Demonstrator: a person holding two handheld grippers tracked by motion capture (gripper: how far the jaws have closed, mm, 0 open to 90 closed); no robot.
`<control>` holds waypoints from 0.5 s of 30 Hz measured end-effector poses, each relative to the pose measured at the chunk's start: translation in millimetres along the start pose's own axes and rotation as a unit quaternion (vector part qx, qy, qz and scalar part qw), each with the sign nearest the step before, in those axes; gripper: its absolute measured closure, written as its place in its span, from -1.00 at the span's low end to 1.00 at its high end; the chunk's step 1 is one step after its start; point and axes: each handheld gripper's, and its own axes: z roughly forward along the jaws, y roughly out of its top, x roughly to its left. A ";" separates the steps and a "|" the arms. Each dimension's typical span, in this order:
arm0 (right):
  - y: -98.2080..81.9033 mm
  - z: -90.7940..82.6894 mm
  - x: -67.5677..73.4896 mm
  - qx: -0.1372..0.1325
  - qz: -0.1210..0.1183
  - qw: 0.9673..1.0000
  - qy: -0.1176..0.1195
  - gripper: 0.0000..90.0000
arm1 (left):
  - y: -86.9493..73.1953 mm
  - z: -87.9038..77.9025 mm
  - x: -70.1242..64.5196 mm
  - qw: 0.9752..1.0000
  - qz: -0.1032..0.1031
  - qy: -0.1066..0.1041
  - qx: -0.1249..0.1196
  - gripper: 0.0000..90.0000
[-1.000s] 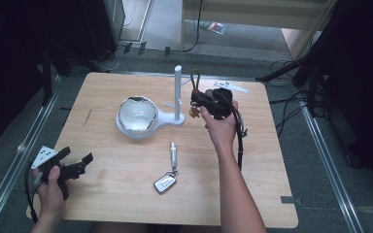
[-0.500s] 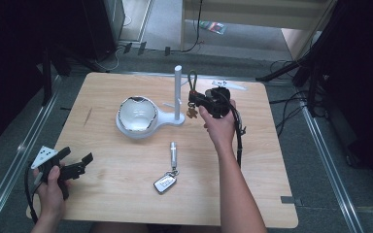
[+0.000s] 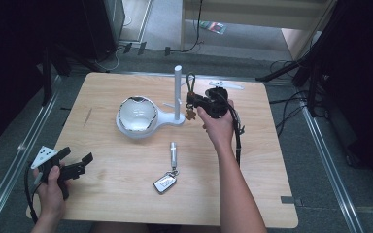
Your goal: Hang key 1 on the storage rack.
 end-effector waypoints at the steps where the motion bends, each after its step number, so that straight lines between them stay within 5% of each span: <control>1: 0.1 0.4 -0.4 0.000 0.000 1.000 0.002 0.55 | 0.0 0.0 -0.1 1.000 0.000 0.000 0.000 -0.96; 9: 0.6 4.8 -2.5 0.012 0.011 1.000 0.018 0.55 | 0.1 0.2 0.3 1.000 0.001 -0.001 0.002 -0.96; 15: -1.8 12.6 3.6 0.038 -0.015 0.999 0.015 0.54 | -0.2 -0.3 0.5 1.000 -0.001 -0.002 -0.002 -0.96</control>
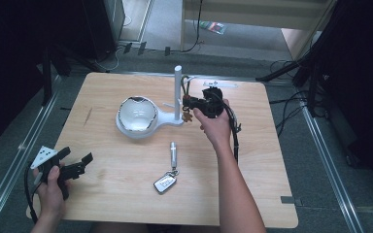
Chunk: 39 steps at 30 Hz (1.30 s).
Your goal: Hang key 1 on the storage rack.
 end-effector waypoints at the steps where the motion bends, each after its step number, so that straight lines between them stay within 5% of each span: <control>1: -0.7 0.2 0.5 -0.001 0.001 1.000 -0.001 0.54 | 0.0 0.0 -0.2 1.000 0.000 0.001 0.000 -0.96; 17: -7.0 -17.4 19.8 -0.011 -0.046 0.997 -0.068 0.33 | 0.0 0.2 -0.5 1.000 0.002 0.002 0.000 -0.96; 26: -20.1 -20.6 38.5 0.014 -0.072 0.990 -0.121 0.22 | 0.0 0.2 -1.0 1.000 0.003 0.004 0.000 -0.96; 39: -37.6 -28.5 54.6 0.078 -0.057 0.986 -0.137 0.18 | 0.0 0.3 -0.9 1.000 0.002 0.004 0.000 -0.96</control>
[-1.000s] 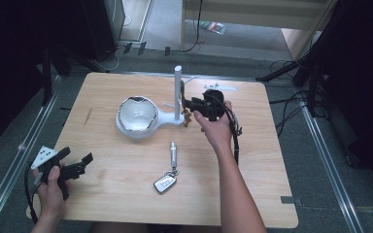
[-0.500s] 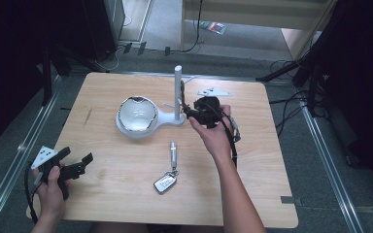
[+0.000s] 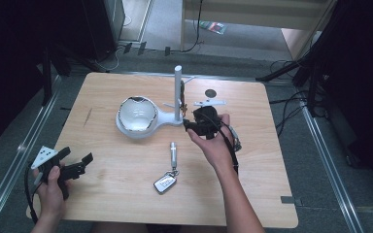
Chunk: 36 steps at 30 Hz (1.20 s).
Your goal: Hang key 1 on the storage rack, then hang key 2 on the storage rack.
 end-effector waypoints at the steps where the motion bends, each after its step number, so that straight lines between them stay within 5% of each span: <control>1: -0.7 0.4 2.3 0.010 -0.001 1.000 -0.005 0.17 | 0.0 0.0 0.1 1.000 0.000 0.000 0.000 -0.96; 4: -1.5 0.5 7.6 0.047 0.013 0.999 -0.008 0.13 | -0.1 0.0 0.2 1.000 0.000 -0.001 -0.001 -0.96; 13: -6.5 5.5 20.7 0.103 0.007 0.994 -0.041 0.02 | 0.0 -0.1 0.4 1.000 -0.001 -0.002 -0.001 -0.96; 26: -21.1 28.3 40.3 0.180 0.010 0.983 -0.039 -0.12 | -0.3 -1.1 1.1 1.000 -0.002 -0.005 -0.001 -0.96; 36: -28.0 39.3 54.8 0.207 0.002 0.978 -0.038 -0.08 | -0.5 -1.2 0.7 1.000 -0.001 -0.004 -0.002 -0.96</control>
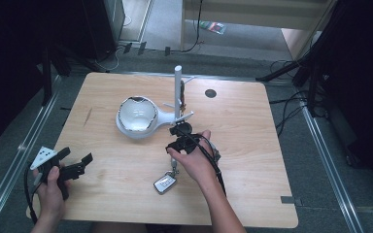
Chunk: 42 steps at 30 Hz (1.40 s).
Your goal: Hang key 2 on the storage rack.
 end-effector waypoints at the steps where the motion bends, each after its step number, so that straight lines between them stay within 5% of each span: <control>1: -0.2 1.2 1.2 0.003 -0.001 1.000 0.003 -0.06 | 0.0 0.1 0.1 1.000 0.000 -0.001 0.000 -0.96; 15: -8.2 19.9 11.3 0.050 0.003 0.999 -0.001 0.12 | 0.8 1.3 0.1 1.000 0.000 0.000 0.004 -0.96; 29: -15.2 30.7 14.6 0.095 0.002 0.995 0.021 0.34 | 0.8 1.5 0.0 1.000 0.001 0.000 0.004 -0.96; 42: -18.2 34.5 18.7 0.109 -0.008 0.994 0.016 0.63 | 0.8 1.5 -0.1 1.000 0.001 0.001 0.004 -0.96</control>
